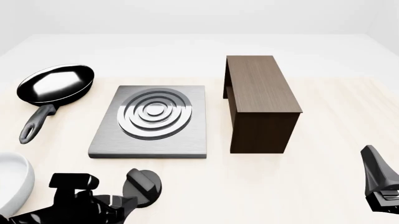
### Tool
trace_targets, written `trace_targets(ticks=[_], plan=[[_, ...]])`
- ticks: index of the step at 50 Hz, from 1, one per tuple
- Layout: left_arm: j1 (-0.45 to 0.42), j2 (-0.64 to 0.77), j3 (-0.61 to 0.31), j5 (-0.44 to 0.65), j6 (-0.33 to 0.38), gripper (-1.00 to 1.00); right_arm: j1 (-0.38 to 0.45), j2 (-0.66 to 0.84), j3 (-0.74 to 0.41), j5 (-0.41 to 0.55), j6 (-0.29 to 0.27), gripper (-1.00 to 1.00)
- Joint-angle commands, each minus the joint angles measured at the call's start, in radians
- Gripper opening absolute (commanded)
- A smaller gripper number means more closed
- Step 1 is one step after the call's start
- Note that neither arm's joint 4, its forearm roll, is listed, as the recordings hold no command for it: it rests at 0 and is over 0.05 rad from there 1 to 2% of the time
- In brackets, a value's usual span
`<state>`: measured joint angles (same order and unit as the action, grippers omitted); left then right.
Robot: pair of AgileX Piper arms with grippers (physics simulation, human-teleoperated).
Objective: Turn on the stove.
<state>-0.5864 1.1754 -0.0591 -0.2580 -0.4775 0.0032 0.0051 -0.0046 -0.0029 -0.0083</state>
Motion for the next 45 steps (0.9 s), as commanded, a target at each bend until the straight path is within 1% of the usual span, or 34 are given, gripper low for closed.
trace_targets(ticks=[1, 2, 3, 4, 5, 6, 8, 11, 12, 13, 14, 15, 18, 19, 21, 24, 28, 34, 36, 37, 39, 43, 45], plan=[[0.116, -0.248, -0.029, 0.239, 0.090, 1.00, 0.000, 0.000, 0.000, 0.000, 0.000, 1.00], [0.180, -0.315, -0.045, 0.304, 0.161, 1.00, 0.000, 0.000, 0.000, 0.000, 0.000, 1.00], [0.206, -0.355, -0.056, 0.344, 0.189, 1.00, 0.000, 0.000, 0.000, 0.000, 0.000, 1.00], [0.206, -0.358, -0.057, 0.347, 0.189, 1.00, 0.000, 0.000, 0.000, 0.000, 0.000, 1.00], [0.284, -0.447, -0.081, 0.424, 0.307, 1.00, 0.000, 0.000, 0.000, 0.000, 0.000, 1.00], [0.321, -0.490, -0.087, 0.457, 0.335, 1.00, 0.000, 0.000, 0.000, 0.000, 0.000, 1.00], [0.320, -0.469, -0.086, 0.446, 0.314, 1.00, 0.000, 0.000, 0.000, 0.000, 0.000, 1.00], [0.369, -0.492, -0.093, 0.467, 0.343, 1.00, 0.004, 0.000, 0.000, 0.000, -0.003, 1.00], [0.380, -0.482, -0.091, 0.460, 0.356, 1.00, 0.004, 0.000, 0.000, 0.000, -0.003, 1.00], [0.390, -0.483, -0.091, 0.458, 0.353, 1.00, 0.004, 0.000, 0.000, 0.000, -0.002, 1.00], [0.422, -0.476, -0.091, 0.452, 0.362, 1.00, 0.004, 0.000, 0.000, 0.000, -0.003, 1.00], [0.432, -0.466, -0.094, 0.446, 0.368, 1.00, 0.004, 0.000, 0.000, 0.000, -0.002, 1.00], [0.485, -0.481, -0.123, 0.471, 0.398, 1.00, 0.004, 0.000, 0.000, 0.000, -0.002, 1.00], [0.500, -0.483, -0.137, 0.481, 0.401, 1.00, 0.004, 0.000, 0.000, 0.000, -0.003, 1.00], [0.530, -0.497, -0.167, 0.506, 0.429, 1.00, 0.004, 0.000, 0.000, 0.000, -0.003, 1.00], [0.568, -0.506, -0.217, 0.538, 0.441, 1.00, 0.004, 0.000, 0.000, 0.000, -0.004, 1.00], [0.591, -0.514, -0.261, 0.565, 0.439, 1.00, 0.004, 0.000, 0.000, 0.000, -0.003, 1.00], [0.668, -0.539, -0.365, 0.622, 0.458, 1.00, 0.004, 0.000, 0.000, 0.000, -0.003, 1.00], [0.676, -0.547, -0.396, 0.640, 0.457, 1.00, 0.004, 0.000, 0.000, 0.000, -0.002, 1.00], [0.681, -0.559, -0.413, 0.654, 0.467, 1.00, 0.004, 0.000, 0.000, 0.000, -0.003, 1.00], [0.693, -0.567, -0.447, 0.683, 0.465, 1.00, 0.004, 0.000, 0.000, 0.000, -0.003, 1.00], [0.741, -0.590, -0.518, 0.736, 0.471, 1.00, 0.004, 0.000, 0.000, 0.000, -0.003, 1.00], [0.753, -0.600, -0.538, 0.756, 0.470, 1.00, 0.004, 0.000, 0.000, 0.000, -0.003, 1.00]])
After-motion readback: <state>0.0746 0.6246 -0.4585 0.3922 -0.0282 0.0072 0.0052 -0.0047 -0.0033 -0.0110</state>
